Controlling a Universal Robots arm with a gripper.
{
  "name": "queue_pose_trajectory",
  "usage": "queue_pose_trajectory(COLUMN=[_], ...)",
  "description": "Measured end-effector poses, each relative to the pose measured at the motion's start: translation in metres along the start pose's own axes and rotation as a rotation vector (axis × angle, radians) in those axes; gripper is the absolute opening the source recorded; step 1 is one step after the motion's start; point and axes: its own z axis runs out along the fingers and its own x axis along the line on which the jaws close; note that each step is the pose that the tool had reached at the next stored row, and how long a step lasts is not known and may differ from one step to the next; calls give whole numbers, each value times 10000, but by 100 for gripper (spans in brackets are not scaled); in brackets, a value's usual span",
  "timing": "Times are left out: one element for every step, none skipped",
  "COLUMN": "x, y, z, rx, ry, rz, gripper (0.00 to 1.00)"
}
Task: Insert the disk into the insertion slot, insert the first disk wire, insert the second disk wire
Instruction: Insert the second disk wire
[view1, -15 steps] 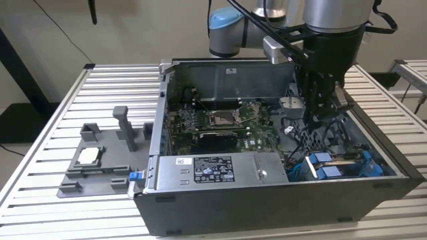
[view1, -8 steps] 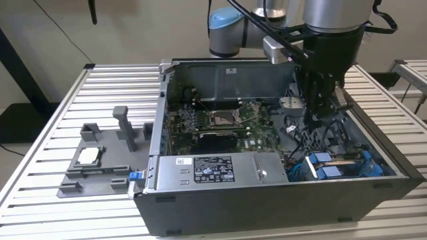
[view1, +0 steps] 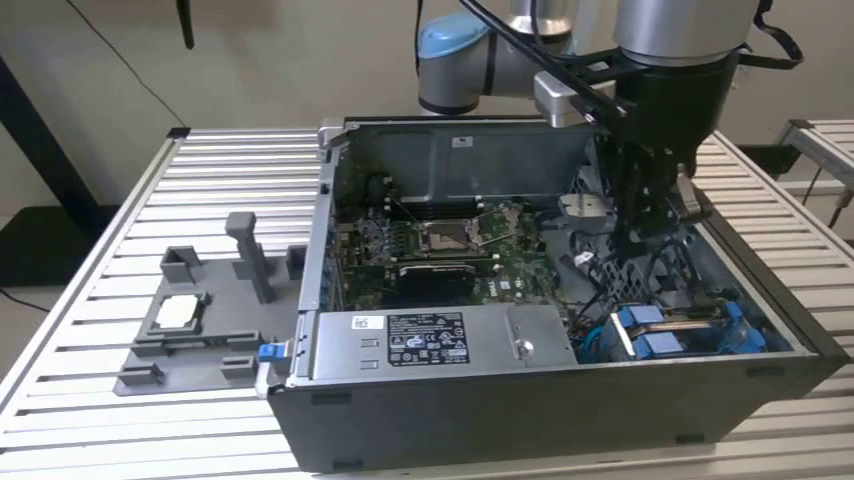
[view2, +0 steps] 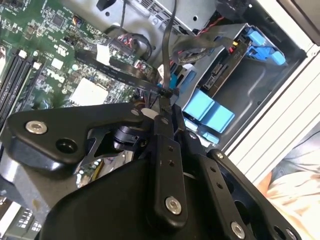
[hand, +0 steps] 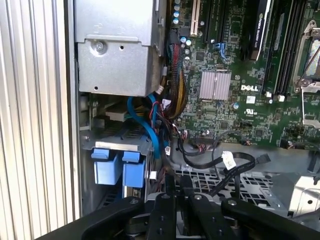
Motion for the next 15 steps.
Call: queue_pose_trajectory(x=[6,13,19,25,33,42,51,61,71,81,93,103,115,126,137], y=[-19,-38,-55,-72,-89,-104,-118,-134,-149,-163,-177,-189,-204,-217,-231], z=[3,7,10,13,17,20,23,27,30,34,37,41,44,48,51], rx=[-51,-110,-162,-217,-273,-323,-371,-424,-472,-518,-562,-601,-644,-685,-726], ry=[-3,-7,-10,-14,-18,-21,-24,-27,-30,-34,-37,-39,-42,-44,-47], rz=[-3,-7,-9,-13,-15,-17,-21,-24,-26,-28,-31,-33,-35,-38,-41], gripper=[16,16,16,16,16,16,16,16,16,16,16,16,16,16,16])
